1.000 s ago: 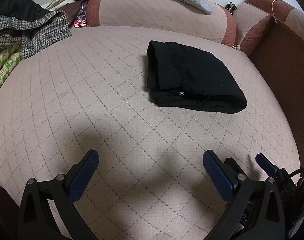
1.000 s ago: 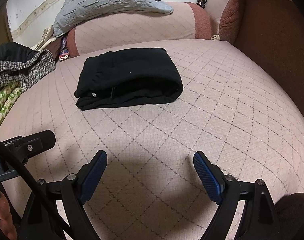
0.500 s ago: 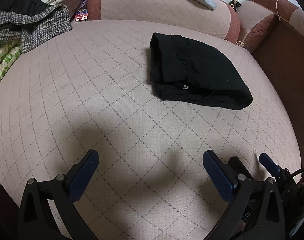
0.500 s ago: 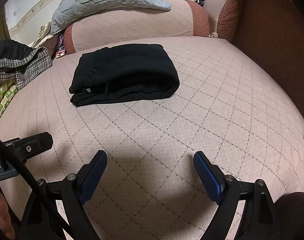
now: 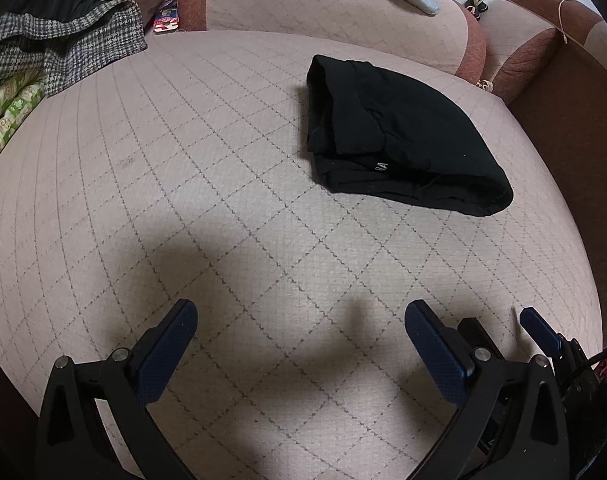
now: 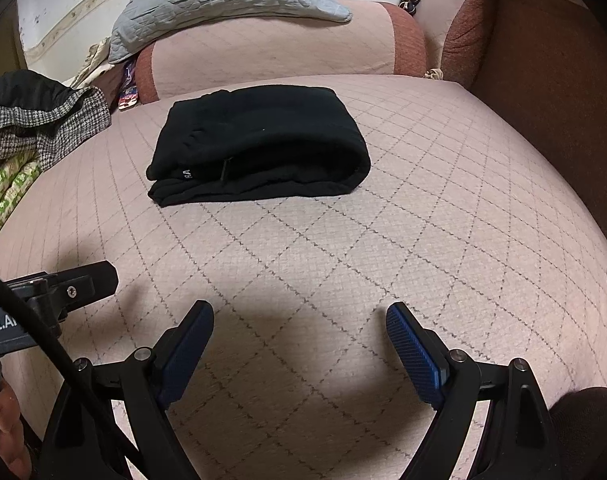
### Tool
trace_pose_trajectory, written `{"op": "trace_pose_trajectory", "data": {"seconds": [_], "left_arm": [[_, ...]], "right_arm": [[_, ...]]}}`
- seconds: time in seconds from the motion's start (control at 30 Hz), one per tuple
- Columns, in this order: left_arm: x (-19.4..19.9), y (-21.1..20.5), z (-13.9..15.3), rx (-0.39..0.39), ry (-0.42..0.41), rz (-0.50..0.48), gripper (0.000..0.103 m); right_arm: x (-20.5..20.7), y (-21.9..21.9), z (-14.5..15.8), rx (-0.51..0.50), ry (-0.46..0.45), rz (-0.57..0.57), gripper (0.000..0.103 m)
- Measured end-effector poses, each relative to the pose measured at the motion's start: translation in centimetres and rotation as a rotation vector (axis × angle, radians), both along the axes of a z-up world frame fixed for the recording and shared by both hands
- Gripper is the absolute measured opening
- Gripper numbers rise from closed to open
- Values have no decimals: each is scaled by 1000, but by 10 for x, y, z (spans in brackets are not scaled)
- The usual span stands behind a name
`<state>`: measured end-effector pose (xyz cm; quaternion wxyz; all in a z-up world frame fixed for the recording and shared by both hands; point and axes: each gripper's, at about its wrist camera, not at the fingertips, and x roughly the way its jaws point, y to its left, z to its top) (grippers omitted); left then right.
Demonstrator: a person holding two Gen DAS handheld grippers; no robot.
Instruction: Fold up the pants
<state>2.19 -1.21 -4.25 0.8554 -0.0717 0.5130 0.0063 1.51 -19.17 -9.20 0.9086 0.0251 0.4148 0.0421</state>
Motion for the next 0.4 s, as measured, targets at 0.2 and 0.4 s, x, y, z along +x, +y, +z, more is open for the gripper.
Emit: {"op": "trace_pose_trajectory", "data": {"seconds": [0.2,0.4], "left_arm": [[4,5,-2,15,-11,12,103],[6,15,-1,20,-31,36,103]], "right_arm": [[-4,6,2,-4,-3,13,92],[-1,20,5,-29,-4,65,92]]}}
